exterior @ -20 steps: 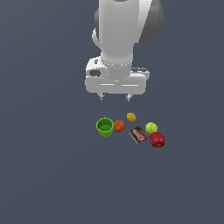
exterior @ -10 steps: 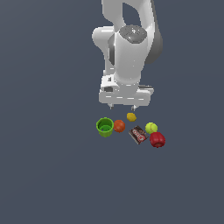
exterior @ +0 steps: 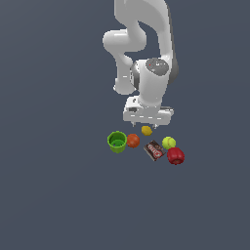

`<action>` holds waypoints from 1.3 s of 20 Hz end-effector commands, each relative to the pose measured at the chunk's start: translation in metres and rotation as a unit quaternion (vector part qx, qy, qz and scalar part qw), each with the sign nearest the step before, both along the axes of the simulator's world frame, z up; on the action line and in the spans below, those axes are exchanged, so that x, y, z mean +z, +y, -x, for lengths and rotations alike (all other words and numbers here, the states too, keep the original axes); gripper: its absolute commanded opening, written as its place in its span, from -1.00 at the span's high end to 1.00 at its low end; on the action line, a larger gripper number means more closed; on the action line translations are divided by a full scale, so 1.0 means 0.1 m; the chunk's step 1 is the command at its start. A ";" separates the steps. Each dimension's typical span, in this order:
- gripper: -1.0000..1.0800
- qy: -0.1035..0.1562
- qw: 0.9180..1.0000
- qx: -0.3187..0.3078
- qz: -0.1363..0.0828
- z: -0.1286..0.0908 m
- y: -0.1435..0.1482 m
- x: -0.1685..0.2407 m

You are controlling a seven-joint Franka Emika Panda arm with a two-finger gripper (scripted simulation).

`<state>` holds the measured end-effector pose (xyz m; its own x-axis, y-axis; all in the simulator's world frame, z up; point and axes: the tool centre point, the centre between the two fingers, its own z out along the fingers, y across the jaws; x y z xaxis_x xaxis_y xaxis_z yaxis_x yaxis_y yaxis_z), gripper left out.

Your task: Pick up a designated object from a clutter of objects.

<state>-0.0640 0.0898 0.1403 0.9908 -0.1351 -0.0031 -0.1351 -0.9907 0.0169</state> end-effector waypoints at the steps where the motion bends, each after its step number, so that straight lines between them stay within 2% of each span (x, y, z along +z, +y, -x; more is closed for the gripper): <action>1: -0.92 -0.001 1.000 -0.005 -0.001 0.12 0.09 -0.17; 12: -0.92 -0.003 1.000 -0.019 -0.007 0.47 0.30 -0.58; 26: -0.92 -0.002 1.000 -0.020 -0.008 0.52 0.32 -0.77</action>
<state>-0.1153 0.1218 0.0684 0.9847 -0.1742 -0.0002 -0.1742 -0.9847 0.0003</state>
